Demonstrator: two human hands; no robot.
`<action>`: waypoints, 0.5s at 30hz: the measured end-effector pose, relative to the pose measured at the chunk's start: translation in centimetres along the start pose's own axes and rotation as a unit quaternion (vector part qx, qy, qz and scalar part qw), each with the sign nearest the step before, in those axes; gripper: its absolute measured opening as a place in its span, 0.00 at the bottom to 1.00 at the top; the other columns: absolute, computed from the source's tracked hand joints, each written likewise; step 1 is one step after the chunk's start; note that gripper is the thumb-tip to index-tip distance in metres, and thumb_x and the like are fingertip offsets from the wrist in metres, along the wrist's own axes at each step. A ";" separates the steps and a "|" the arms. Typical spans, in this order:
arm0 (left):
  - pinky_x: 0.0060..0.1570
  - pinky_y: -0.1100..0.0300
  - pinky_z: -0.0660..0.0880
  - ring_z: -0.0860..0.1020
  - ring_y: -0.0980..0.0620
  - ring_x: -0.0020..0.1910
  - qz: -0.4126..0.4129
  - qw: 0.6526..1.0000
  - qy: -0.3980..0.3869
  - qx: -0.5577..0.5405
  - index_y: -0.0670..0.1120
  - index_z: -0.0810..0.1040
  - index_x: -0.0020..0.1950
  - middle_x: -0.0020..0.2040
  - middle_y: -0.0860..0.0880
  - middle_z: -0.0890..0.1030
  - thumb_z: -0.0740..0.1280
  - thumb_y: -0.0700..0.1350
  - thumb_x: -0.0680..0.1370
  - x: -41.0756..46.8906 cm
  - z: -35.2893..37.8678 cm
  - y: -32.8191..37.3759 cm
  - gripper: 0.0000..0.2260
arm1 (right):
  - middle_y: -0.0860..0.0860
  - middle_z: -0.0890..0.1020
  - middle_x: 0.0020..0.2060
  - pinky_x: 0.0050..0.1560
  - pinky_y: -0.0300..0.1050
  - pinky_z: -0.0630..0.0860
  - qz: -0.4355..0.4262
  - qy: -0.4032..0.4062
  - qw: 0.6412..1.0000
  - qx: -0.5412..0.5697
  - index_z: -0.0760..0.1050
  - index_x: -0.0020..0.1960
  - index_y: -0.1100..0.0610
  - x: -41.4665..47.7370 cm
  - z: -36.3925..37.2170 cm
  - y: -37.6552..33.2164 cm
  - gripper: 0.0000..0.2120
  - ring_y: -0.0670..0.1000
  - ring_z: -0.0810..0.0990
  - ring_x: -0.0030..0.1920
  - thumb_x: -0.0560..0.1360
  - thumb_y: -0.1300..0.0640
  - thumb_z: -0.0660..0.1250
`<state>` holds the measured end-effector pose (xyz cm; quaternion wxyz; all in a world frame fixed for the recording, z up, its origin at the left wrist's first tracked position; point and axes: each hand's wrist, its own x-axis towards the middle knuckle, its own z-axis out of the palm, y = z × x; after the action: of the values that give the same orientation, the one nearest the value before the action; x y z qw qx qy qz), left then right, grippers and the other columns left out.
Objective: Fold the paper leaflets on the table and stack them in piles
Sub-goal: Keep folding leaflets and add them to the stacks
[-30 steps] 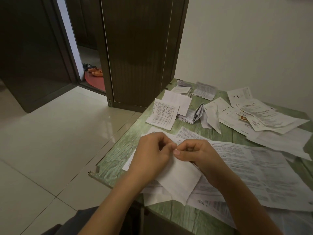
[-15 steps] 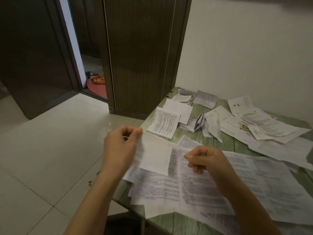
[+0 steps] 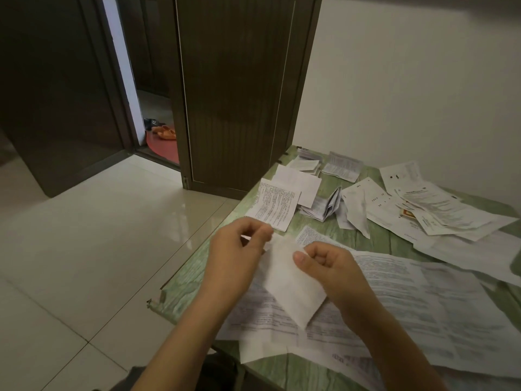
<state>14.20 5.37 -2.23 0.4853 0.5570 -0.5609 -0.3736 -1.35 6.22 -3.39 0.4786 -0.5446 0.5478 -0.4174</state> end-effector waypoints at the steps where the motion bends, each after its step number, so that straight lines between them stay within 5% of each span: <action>1: 0.33 0.69 0.75 0.78 0.59 0.37 -0.016 0.999 0.001 -0.035 0.53 0.78 0.44 0.41 0.54 0.80 0.65 0.47 0.77 0.1 0.0 0.2 0.03 | 0.49 0.80 0.30 0.31 0.37 0.73 0.002 0.033 0.999 0.016 0.74 0.37 0.58 0.0 0.1 0.0 0.08 0.47 0.78 0.32 0.75 0.59 0.66; 6: 0.36 0.62 0.80 0.80 0.54 0.45 -0.083 0.990 -0.105 -0.051 0.49 0.74 0.59 0.50 0.51 0.80 0.69 0.49 0.74 -1.0 1.3 0.5 0.15 | 0.53 0.84 0.40 0.31 0.37 0.76 0.008 0.089 0.993 0.074 0.74 0.51 0.57 -0.1 0.4 -0.2 0.05 0.47 0.83 0.36 0.77 0.57 0.64; 9: 0.39 0.57 0.81 0.81 0.52 0.45 -0.093 0.992 -0.073 -0.035 0.42 0.77 0.55 0.49 0.46 0.81 0.66 0.43 0.77 -1.1 1.5 0.3 0.08 | 0.55 0.82 0.42 0.29 0.39 0.76 0.010 0.082 0.995 0.062 0.71 0.54 0.58 -0.2 0.5 -0.2 0.07 0.45 0.82 0.34 0.78 0.55 0.62; 12: 0.31 0.61 0.79 0.81 0.55 0.34 -0.135 0.983 -0.096 -0.074 0.31 0.75 0.50 0.47 0.38 0.82 0.66 0.41 0.77 -1.0 1.1 0.3 0.11 | 0.54 0.82 0.41 0.24 0.36 0.72 0.000 0.089 0.995 0.054 0.70 0.54 0.57 -0.1 0.3 0.0 0.07 0.42 0.80 0.30 0.79 0.55 0.59; 15: 0.27 0.64 0.77 0.79 0.57 0.29 -0.140 0.981 -0.106 -0.078 0.31 0.75 0.50 0.45 0.38 0.81 0.65 0.40 0.78 -1.2 1.0 0.4 0.11 | 0.54 0.81 0.41 0.25 0.37 0.72 0.010 0.075 0.995 0.059 0.70 0.55 0.56 0.0 0.0 0.0 0.06 0.43 0.80 0.30 0.79 0.56 0.59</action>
<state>12.98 6.43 -2.21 0.4082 0.5478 -0.4947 -0.5371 -1.37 6.17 -3.42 0.4717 -0.4772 0.5617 -0.4840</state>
